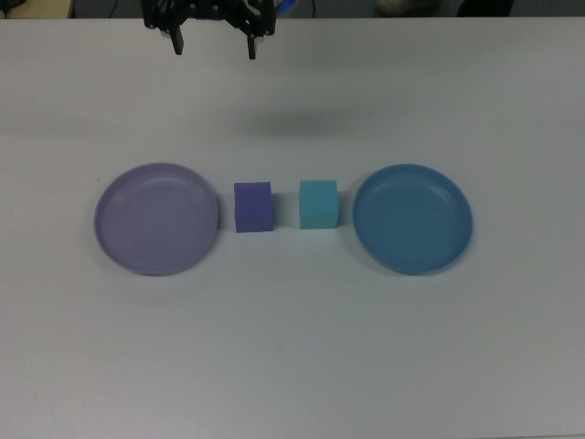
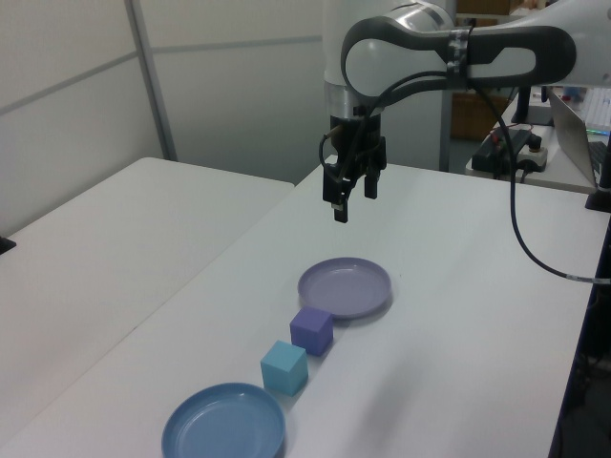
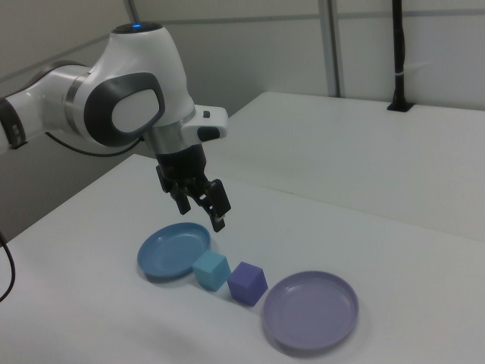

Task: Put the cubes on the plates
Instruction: 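Lower the open gripper toward the purple cube beside the lavender plate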

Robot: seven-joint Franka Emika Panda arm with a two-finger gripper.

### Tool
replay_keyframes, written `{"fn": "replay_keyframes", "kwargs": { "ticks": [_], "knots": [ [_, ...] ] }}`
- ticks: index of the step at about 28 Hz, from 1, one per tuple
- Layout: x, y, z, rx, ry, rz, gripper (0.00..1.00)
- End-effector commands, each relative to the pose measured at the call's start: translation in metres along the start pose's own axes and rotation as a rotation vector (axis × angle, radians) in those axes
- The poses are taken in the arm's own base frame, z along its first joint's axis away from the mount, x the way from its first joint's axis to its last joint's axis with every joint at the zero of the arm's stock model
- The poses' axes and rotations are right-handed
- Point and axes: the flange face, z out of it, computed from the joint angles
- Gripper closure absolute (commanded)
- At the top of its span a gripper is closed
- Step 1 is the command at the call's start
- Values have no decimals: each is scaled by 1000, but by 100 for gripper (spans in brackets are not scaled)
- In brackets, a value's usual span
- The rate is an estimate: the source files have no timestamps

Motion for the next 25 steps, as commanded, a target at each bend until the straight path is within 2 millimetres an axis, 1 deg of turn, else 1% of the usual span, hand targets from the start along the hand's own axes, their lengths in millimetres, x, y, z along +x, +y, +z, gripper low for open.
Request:
{"fn": "replay_keyframes", "kwargs": {
  "ticks": [1,2,5,6,11,12,15,16,17,18,21,22,25],
  "knots": [
    [8,0,12,23,-31,-20,0],
    [10,1,17,23,-40,-19,0],
    [15,0,23,27,-40,-19,0],
    [22,1,30,29,-38,-18,0],
    [39,-3,61,23,-46,-26,0],
    [45,-3,75,23,-52,-27,0],
    [56,-4,103,21,-70,-30,0],
    [60,-8,113,18,-74,-36,0],
    [66,-22,132,1,-75,-61,0],
    [69,-26,141,-13,-76,-71,0],
    [75,-28,165,-47,-87,-91,0],
    [78,-34,183,-60,-105,-109,0],
    [83,-43,203,-72,-108,-129,0]
  ]
}}
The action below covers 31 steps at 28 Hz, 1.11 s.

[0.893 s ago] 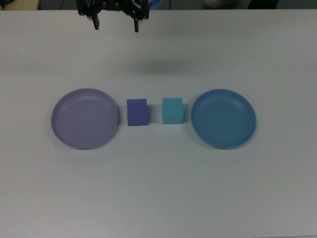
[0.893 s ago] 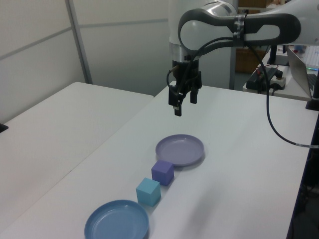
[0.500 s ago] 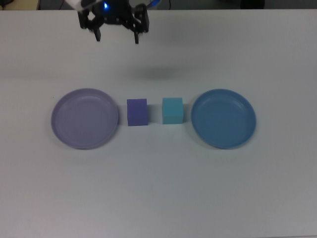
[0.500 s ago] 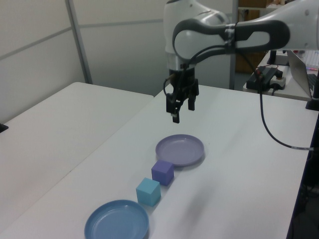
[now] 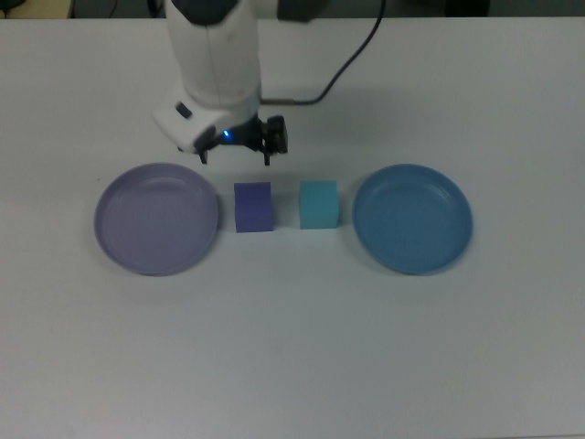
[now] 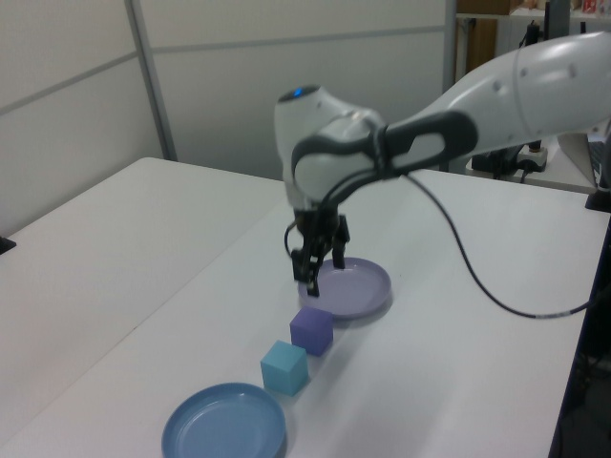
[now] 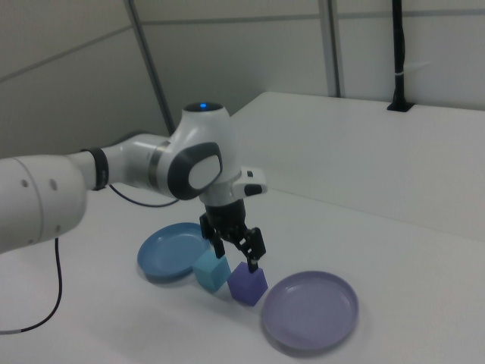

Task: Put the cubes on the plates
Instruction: 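Lower the open gripper toward the purple cube beside the lavender plate, then close the gripper on the purple cube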

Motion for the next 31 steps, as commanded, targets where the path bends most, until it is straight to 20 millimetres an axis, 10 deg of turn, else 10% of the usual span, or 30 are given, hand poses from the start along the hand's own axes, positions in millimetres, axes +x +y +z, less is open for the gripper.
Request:
{"fn": "replay_keyframes", "kwargs": {
  "ticks": [1,17,24,31],
  "knots": [
    [16,-17,33,-40,-4,-54,0],
    [33,-29,85,-119,4,-22,3],
    [34,-30,83,-116,9,-19,94],
    [34,-30,78,-100,17,2,100]
  ]
}}
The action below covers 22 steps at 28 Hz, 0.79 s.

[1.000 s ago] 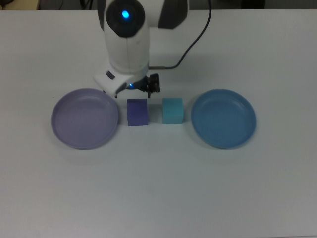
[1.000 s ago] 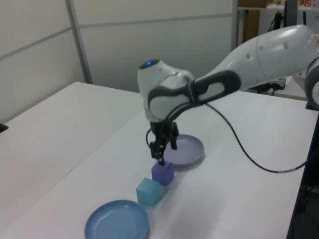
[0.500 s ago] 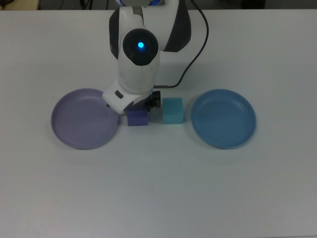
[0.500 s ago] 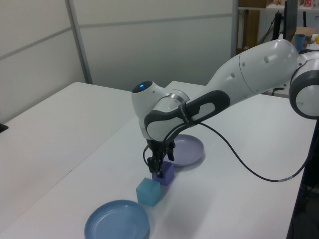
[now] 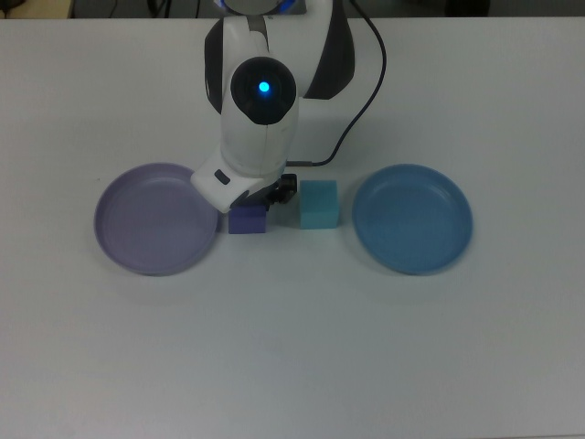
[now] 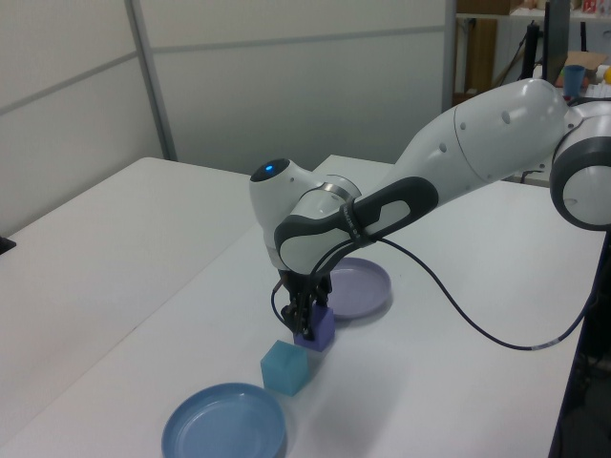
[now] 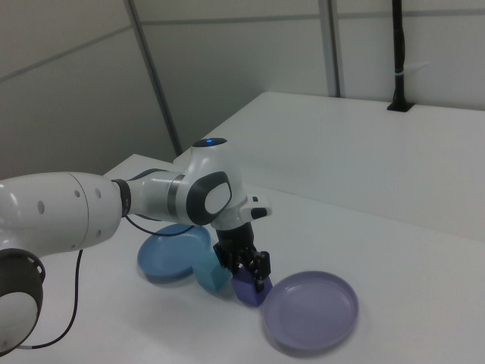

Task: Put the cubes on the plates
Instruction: 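Close the gripper on the purple cube, then lift the purple cube and set it on the lavender plate, releasing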

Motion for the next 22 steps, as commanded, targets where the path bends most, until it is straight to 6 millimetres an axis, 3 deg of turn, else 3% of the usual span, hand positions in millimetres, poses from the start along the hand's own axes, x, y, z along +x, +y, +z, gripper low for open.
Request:
{"fn": "replay_keyframes", "kwargs": {
  "ticks": [1,10,14,17,20,21,22],
  "knots": [
    [3,-2,-8,-3,28,57,100],
    [6,36,-43,77,75,178,100],
    [0,76,-56,81,94,254,100],
    [-3,103,-57,69,99,285,98],
    [-3,118,-50,43,91,285,96],
    [-5,125,-44,25,83,286,95],
    [-4,134,-27,-17,57,278,94]
  ]
}}
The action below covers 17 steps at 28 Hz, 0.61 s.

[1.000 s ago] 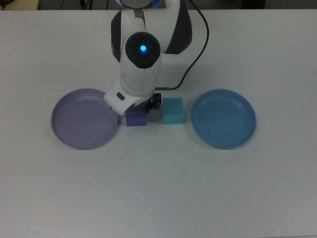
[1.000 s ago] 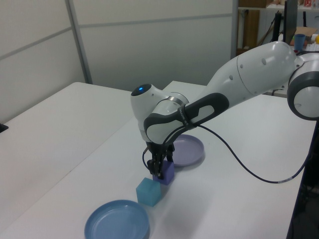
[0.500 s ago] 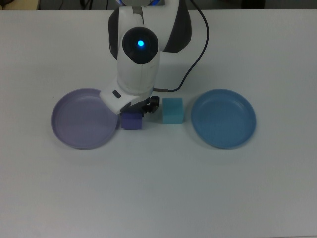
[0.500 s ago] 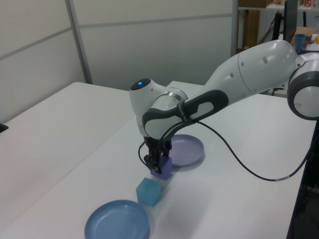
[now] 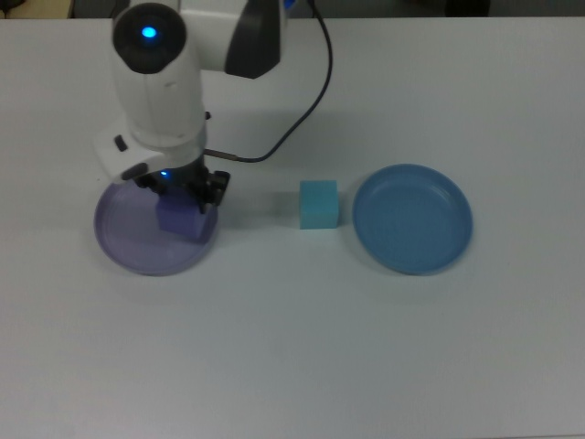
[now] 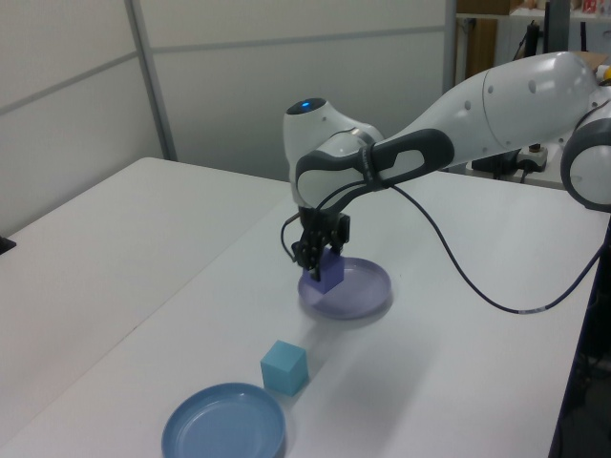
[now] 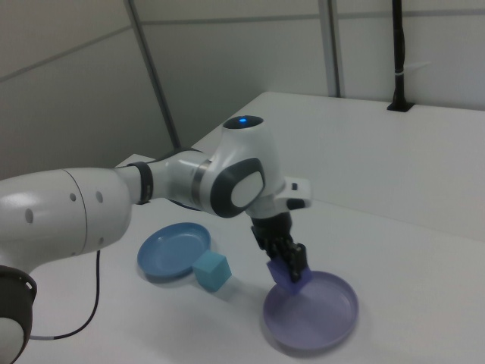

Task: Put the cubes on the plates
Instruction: 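Lift the purple cube and set it on the lavender plate, releasing, then move the gripper to the cyan cube and close on it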

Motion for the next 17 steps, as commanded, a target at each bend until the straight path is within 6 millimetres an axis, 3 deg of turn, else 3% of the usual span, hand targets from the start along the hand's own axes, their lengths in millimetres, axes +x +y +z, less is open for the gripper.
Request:
{"fn": "replay_keyframes", "kwargs": {
  "ticks": [1,5,6,8,9,11,17],
  "knots": [
    [-1,24,30,-90,-33,-8,92],
    [1,26,41,-109,-40,-19,62],
    [1,27,39,-104,-41,-14,35],
    [0,27,36,-100,-41,-4,12],
    [0,26,35,-101,-40,-2,5],
    [-1,25,30,-97,-35,-5,0],
    [-4,12,9,-79,-15,-10,0]
  ]
}}
